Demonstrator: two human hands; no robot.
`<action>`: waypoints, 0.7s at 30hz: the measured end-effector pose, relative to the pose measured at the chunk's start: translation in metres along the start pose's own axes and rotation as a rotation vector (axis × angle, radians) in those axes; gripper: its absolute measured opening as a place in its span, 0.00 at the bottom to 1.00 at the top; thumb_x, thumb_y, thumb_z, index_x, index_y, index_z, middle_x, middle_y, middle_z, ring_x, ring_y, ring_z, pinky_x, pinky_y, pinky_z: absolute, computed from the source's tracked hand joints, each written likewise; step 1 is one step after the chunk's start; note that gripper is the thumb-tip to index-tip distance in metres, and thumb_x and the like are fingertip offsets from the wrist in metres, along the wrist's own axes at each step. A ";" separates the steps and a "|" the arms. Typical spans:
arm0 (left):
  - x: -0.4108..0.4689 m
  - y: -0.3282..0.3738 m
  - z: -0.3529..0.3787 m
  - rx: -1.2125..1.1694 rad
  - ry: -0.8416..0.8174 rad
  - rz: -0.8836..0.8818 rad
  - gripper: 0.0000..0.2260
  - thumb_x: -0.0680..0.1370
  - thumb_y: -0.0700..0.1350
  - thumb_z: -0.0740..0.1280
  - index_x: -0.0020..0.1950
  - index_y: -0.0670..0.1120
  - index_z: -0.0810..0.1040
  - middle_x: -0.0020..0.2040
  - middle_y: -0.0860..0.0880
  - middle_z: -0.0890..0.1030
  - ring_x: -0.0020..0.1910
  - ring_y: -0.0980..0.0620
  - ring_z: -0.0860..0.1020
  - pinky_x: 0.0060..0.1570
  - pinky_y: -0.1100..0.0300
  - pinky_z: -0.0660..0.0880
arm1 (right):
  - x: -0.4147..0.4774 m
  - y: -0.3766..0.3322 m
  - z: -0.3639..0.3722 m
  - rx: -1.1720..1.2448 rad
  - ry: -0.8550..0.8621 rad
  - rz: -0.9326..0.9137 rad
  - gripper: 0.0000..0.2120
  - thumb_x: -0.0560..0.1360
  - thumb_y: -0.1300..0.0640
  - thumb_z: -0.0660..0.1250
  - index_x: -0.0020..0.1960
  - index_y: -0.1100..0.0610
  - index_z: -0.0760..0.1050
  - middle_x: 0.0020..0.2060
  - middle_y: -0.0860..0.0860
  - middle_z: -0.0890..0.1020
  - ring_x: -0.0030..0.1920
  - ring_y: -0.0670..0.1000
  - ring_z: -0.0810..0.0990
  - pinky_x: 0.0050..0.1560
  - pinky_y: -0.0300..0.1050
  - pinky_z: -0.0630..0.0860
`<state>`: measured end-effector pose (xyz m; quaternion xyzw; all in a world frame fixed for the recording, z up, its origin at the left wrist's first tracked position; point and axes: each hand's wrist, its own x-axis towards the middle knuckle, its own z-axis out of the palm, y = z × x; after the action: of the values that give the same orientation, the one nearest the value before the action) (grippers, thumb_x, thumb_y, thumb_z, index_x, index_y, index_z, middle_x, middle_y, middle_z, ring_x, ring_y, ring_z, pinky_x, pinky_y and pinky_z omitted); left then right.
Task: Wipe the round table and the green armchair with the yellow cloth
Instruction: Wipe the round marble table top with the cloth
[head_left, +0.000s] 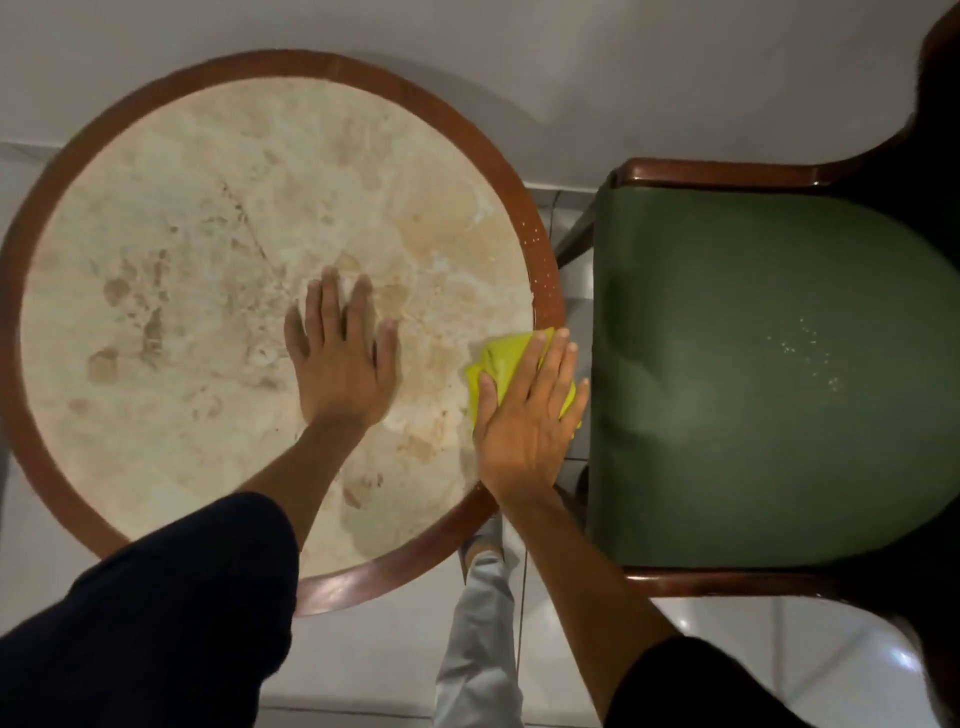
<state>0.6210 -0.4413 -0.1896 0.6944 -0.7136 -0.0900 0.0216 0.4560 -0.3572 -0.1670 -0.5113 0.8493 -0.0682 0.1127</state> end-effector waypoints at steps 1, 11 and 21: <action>0.001 -0.001 0.000 0.006 0.013 0.004 0.26 0.83 0.59 0.48 0.79 0.51 0.53 0.81 0.43 0.54 0.80 0.44 0.50 0.76 0.40 0.50 | 0.016 -0.005 0.000 -0.020 0.012 -0.007 0.32 0.82 0.41 0.50 0.78 0.61 0.54 0.77 0.60 0.59 0.78 0.59 0.57 0.74 0.63 0.58; 0.002 -0.003 0.004 -0.012 0.057 0.007 0.26 0.82 0.59 0.50 0.78 0.51 0.57 0.80 0.44 0.57 0.80 0.46 0.52 0.76 0.41 0.50 | 0.147 -0.058 0.000 -0.112 -0.040 -0.227 0.28 0.81 0.41 0.47 0.78 0.51 0.53 0.78 0.60 0.57 0.77 0.61 0.56 0.69 0.69 0.59; 0.002 -0.004 0.005 -0.040 0.056 0.015 0.25 0.83 0.59 0.48 0.79 0.52 0.56 0.81 0.45 0.55 0.80 0.47 0.50 0.77 0.43 0.47 | 0.245 -0.081 -0.036 0.698 -0.263 0.171 0.31 0.79 0.36 0.46 0.72 0.54 0.68 0.70 0.58 0.72 0.68 0.59 0.70 0.70 0.57 0.64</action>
<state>0.6239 -0.4430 -0.1954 0.6908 -0.7159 -0.0846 0.0561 0.4048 -0.6118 -0.1430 -0.3740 0.7929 -0.2773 0.3932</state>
